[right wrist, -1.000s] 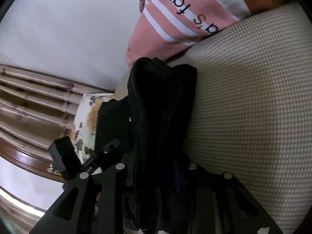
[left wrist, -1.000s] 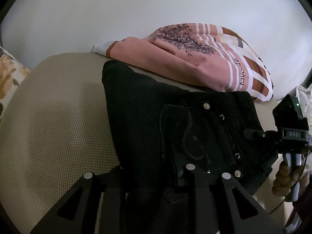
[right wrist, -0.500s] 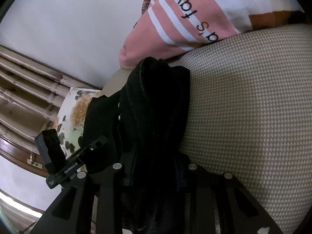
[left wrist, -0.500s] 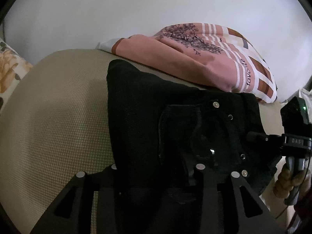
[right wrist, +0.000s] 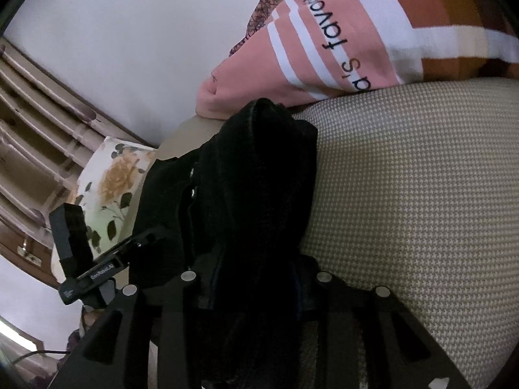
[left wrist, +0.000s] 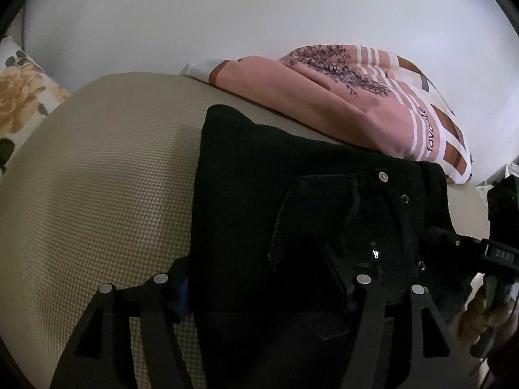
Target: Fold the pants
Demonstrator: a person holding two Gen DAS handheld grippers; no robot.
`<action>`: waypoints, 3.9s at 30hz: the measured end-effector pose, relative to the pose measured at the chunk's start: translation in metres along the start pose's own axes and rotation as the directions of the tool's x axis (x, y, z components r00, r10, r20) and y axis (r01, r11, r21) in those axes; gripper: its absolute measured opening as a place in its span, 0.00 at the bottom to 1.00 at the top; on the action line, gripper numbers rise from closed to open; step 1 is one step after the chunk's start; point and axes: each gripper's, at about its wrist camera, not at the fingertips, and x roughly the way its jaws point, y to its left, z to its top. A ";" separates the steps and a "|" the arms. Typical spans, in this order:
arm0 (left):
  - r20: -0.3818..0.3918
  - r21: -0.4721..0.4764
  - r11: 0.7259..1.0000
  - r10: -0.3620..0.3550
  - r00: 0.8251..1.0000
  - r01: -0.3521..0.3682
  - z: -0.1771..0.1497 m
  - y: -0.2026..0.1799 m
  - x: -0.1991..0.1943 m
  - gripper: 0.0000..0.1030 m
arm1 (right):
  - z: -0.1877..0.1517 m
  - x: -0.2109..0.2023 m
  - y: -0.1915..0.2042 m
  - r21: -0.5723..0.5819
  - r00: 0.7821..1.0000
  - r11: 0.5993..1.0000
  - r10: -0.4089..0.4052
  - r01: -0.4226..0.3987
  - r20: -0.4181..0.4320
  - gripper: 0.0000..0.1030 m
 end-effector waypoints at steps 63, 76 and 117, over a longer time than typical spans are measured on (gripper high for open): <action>0.218 -0.018 0.927 0.369 0.904 -0.374 -0.019 -0.017 -0.032 0.94 | -0.079 -0.026 0.087 -0.196 0.870 0.869 -0.388 0.455 0.304 0.89; 0.291 0.005 0.930 0.349 0.891 -0.366 -0.068 -0.054 -0.099 0.94 | -0.117 -0.060 0.101 -0.196 0.903 0.899 -0.336 0.392 0.266 0.89; 0.589 -0.108 0.943 0.315 0.744 -0.314 -0.079 -0.155 -0.322 1.00 | -0.140 -0.233 0.165 -0.211 0.828 0.912 -0.199 0.352 0.524 0.96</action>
